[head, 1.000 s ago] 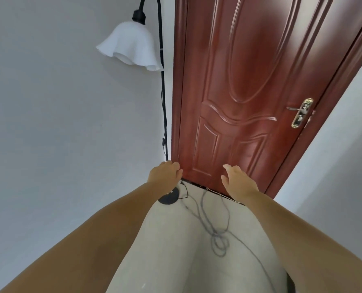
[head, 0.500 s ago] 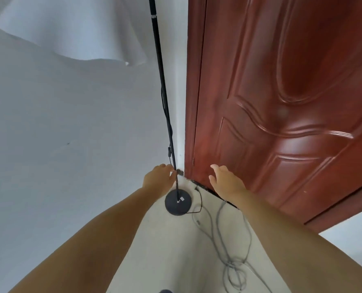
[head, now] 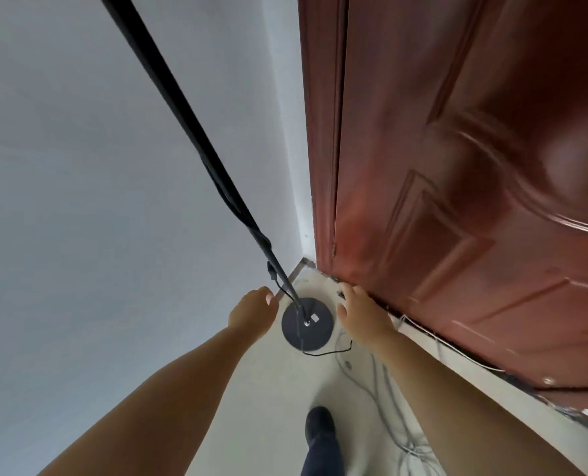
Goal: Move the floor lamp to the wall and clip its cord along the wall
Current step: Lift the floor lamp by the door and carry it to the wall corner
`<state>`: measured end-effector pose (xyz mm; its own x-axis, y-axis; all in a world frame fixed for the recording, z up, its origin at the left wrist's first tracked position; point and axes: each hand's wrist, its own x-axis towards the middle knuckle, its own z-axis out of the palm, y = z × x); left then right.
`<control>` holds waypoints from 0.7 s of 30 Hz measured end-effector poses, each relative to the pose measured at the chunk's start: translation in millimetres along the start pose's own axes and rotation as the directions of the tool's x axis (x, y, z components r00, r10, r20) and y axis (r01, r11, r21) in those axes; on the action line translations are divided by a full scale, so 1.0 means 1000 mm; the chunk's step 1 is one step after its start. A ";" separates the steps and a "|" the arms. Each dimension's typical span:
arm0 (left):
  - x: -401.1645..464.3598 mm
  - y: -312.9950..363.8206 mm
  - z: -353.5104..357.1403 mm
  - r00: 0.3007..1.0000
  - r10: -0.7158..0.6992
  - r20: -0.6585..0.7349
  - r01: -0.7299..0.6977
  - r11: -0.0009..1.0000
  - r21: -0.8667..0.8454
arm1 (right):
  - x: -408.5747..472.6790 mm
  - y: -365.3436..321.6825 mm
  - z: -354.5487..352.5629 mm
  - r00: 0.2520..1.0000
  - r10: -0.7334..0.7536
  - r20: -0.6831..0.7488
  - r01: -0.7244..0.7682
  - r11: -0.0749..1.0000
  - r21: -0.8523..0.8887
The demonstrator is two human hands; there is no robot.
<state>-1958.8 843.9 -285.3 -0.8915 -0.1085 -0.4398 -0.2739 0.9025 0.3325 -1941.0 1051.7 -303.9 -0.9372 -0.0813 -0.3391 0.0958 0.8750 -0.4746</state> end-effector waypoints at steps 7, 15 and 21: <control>0.084 0.001 0.051 0.969 -0.229 0.089 0.243 0.840 -0.486 | 0.064 0.028 0.050 0.989 0.070 0.132 -0.076 0.996 0.037; 0.075 -0.004 0.061 0.945 -0.311 0.099 0.309 0.759 -0.573 | 0.071 0.022 0.083 0.941 0.072 0.329 -0.135 0.976 0.173; 0.029 0.013 0.038 0.924 -0.238 0.299 0.335 0.126 -0.934 | 0.049 -0.005 0.097 0.780 -0.069 0.622 -0.202 0.913 0.355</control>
<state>-1974.3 868.6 -324.8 -0.6506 -0.1905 -0.7351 -0.6699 -0.3118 0.6738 -1955.4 997.0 -396.6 -0.5296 -0.4206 -0.7366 0.3955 0.6458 -0.6531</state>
